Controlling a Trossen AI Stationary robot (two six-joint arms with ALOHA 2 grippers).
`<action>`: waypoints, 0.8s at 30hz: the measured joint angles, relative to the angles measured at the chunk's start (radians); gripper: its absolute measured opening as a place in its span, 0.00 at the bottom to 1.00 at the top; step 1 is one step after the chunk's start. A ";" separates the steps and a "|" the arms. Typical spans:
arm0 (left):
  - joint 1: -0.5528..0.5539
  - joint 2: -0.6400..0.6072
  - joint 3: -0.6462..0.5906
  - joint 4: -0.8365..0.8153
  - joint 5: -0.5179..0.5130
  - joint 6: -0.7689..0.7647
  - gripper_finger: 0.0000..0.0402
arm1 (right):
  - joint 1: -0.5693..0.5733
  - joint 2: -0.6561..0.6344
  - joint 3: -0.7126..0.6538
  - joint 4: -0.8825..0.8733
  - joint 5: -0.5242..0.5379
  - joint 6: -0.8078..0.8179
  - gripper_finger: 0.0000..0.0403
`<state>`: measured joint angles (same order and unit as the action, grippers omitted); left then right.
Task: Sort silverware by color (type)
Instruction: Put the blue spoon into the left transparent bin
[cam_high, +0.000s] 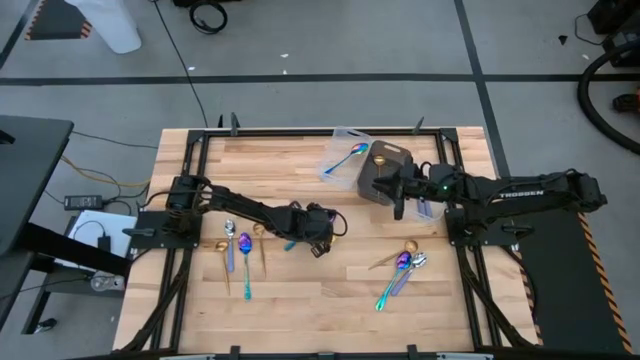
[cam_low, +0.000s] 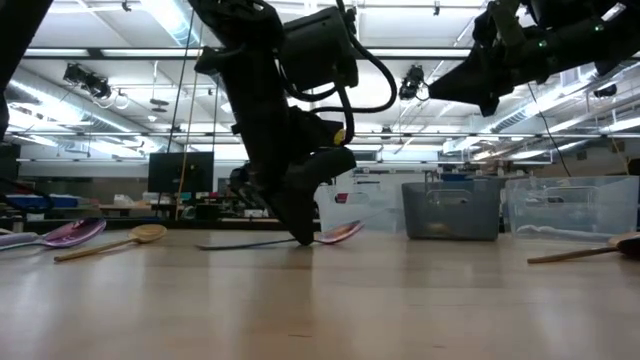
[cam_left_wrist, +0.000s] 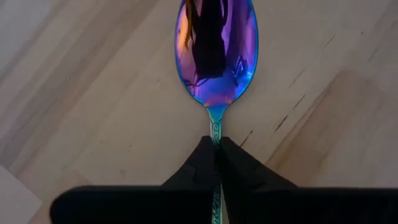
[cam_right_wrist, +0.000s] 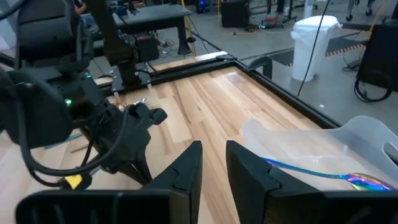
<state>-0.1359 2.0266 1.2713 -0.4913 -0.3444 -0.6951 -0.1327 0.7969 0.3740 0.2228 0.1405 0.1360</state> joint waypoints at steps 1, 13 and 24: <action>0.000 0.000 0.001 -0.004 0.002 0.000 0.04 | 0.002 -0.005 0.000 -0.002 0.000 -0.002 0.20; 0.069 0.001 0.175 -0.218 0.070 0.143 0.03 | 0.003 -0.019 0.000 -0.024 -0.004 -0.009 0.20; 0.168 0.000 0.415 -0.281 0.021 0.356 0.03 | 0.003 -0.018 0.000 -0.054 -0.003 -0.026 0.20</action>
<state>0.0326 2.0270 1.6865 -0.7718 -0.3232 -0.3391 -0.1299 0.7784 0.3740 0.1690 0.1371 0.1099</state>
